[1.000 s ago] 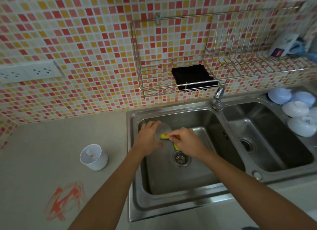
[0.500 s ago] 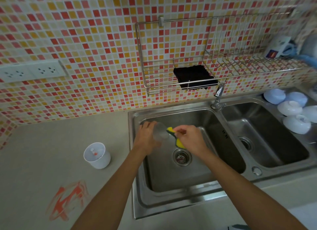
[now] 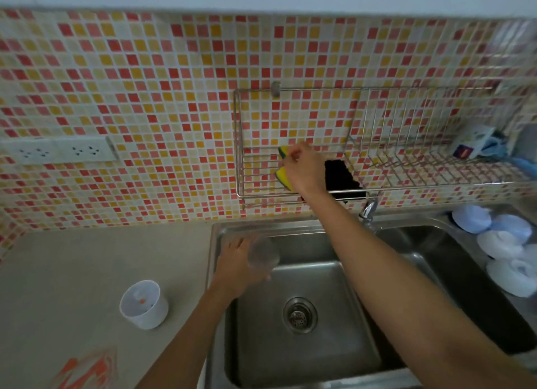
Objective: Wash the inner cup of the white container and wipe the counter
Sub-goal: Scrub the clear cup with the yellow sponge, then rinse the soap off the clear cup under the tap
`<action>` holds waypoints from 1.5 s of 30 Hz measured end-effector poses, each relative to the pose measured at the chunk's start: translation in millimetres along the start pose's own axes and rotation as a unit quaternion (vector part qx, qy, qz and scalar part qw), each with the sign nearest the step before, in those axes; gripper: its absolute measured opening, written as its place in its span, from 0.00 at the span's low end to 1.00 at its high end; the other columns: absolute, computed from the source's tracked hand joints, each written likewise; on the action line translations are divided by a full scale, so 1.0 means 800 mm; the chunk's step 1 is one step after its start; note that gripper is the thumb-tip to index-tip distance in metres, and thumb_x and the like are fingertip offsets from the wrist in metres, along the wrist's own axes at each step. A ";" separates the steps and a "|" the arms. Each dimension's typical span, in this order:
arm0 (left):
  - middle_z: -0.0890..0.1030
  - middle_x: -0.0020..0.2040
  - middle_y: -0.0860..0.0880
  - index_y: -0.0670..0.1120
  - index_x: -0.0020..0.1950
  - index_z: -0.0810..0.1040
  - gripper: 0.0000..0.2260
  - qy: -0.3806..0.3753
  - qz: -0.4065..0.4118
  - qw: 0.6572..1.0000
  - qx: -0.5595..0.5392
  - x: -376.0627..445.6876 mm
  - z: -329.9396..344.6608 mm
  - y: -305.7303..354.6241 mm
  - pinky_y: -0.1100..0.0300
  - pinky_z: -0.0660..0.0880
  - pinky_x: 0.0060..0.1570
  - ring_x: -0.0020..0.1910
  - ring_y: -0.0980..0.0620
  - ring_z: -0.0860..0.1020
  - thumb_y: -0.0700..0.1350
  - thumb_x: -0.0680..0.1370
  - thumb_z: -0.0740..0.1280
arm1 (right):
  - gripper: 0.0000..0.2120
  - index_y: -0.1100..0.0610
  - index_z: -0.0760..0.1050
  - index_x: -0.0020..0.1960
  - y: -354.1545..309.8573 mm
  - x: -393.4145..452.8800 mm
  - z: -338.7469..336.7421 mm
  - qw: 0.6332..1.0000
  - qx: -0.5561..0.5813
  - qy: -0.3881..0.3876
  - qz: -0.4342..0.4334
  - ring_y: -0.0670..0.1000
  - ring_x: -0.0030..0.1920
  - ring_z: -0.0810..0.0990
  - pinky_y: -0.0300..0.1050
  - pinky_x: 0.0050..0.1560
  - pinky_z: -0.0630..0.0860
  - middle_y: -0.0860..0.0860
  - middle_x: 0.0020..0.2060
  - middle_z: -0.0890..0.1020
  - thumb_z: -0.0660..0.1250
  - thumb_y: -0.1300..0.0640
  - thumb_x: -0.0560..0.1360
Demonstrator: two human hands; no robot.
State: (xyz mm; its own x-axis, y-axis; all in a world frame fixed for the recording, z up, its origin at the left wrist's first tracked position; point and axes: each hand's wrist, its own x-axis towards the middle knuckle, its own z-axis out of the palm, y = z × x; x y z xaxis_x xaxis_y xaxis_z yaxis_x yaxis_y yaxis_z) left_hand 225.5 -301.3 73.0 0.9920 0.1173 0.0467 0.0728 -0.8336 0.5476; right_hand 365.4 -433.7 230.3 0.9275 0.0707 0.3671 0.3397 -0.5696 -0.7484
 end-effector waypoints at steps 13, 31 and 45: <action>0.74 0.64 0.53 0.57 0.66 0.69 0.39 0.041 -0.087 0.995 -0.013 0.039 0.034 0.042 0.51 0.72 0.61 0.63 0.50 0.71 0.60 0.58 0.77 | 0.16 0.61 0.73 0.35 0.027 0.039 0.036 0.979 -0.099 -0.170 -0.058 0.54 0.36 0.77 0.48 0.42 0.79 0.55 0.33 0.77 0.63 0.53 0.78; 0.78 0.60 0.54 0.57 0.66 0.71 0.39 -0.072 -0.070 0.980 -0.170 0.116 0.168 0.201 0.55 0.76 0.58 0.57 0.56 0.78 0.56 0.56 0.80 | 0.17 0.57 0.67 0.68 0.417 -0.029 -0.100 0.976 -0.053 -0.142 0.156 0.61 0.53 0.79 0.44 0.51 0.72 0.59 0.54 0.80 0.59 0.55 0.81; 0.74 0.53 0.63 0.54 0.64 0.69 0.34 -0.066 -0.080 0.982 -0.160 0.128 0.178 0.226 0.77 0.70 0.46 0.49 0.72 0.74 0.44 0.63 0.80 | 0.20 0.56 0.72 0.66 0.470 -0.026 -0.060 0.937 -0.209 -0.277 -0.051 0.58 0.65 0.71 0.51 0.64 0.71 0.56 0.63 0.76 0.65 0.64 0.74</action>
State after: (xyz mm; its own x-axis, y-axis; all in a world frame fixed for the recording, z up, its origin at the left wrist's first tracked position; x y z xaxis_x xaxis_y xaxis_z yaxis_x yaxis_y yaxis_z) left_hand 355.1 -516.4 57.8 0.9766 0.1452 -0.1589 0.2145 -0.5953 0.7743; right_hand 466.4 -688.1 -32.0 0.8715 0.4904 -0.0051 0.4473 -0.7990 -0.4019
